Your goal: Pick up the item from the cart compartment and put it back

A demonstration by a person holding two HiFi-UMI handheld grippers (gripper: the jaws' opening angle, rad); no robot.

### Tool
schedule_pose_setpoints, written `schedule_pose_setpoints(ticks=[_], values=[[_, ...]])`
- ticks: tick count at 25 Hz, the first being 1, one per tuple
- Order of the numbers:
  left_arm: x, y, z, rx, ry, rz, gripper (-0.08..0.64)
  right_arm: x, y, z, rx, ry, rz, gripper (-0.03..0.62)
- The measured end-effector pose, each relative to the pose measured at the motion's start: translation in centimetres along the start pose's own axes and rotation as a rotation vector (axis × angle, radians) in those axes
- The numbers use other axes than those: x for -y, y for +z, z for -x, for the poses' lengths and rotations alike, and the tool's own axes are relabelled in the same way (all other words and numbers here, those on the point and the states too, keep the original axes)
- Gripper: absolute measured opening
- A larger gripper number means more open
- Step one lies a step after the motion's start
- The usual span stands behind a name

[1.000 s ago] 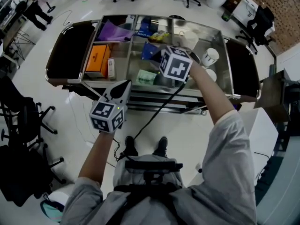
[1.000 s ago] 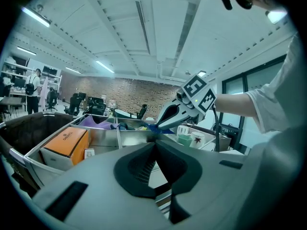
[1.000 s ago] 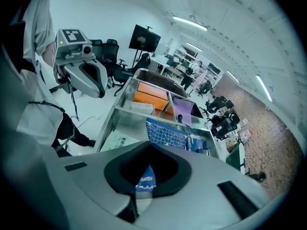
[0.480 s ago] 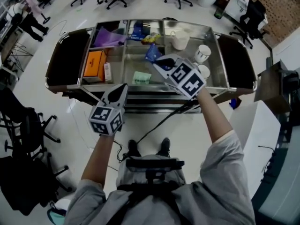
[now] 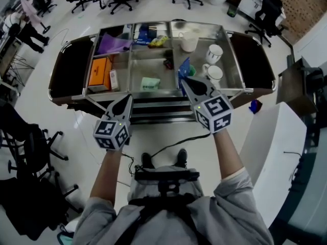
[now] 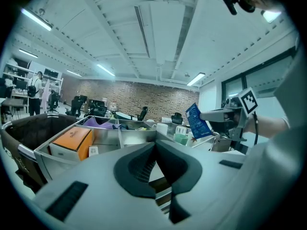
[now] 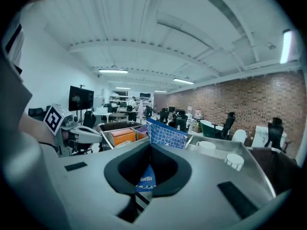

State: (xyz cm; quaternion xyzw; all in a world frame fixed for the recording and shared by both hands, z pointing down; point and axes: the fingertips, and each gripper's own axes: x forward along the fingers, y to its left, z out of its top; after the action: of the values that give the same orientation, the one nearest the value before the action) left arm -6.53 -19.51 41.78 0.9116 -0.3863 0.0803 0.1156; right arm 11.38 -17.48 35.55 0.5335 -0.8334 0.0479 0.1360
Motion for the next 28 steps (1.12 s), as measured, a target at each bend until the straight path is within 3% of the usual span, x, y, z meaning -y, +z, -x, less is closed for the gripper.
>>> schedule_pose_setpoints(ticks=[5,10,17,28], values=[[0.0,-0.5,0.8,0.001,0.013,0.017,0.006,0.1,-2.1,3.2,0.069,-0.09,-0.165,0.012],[0.0,-0.9,1.0,0.016,0.007,0.028,0.006,0.8,-3.9,5.1,0.101,-0.154,-0.225,0.012],[-0.4,-1.5,1.4,0.016,0.02,0.05,0.006,1.6,-5.8,6.7,0.095,-0.2,-0.262,0.012],[-0.1,-1.1,1.1,0.029,0.014,0.05,0.005,2.4,-6.5,6.9,0.086,-0.207,-0.268,0.012]])
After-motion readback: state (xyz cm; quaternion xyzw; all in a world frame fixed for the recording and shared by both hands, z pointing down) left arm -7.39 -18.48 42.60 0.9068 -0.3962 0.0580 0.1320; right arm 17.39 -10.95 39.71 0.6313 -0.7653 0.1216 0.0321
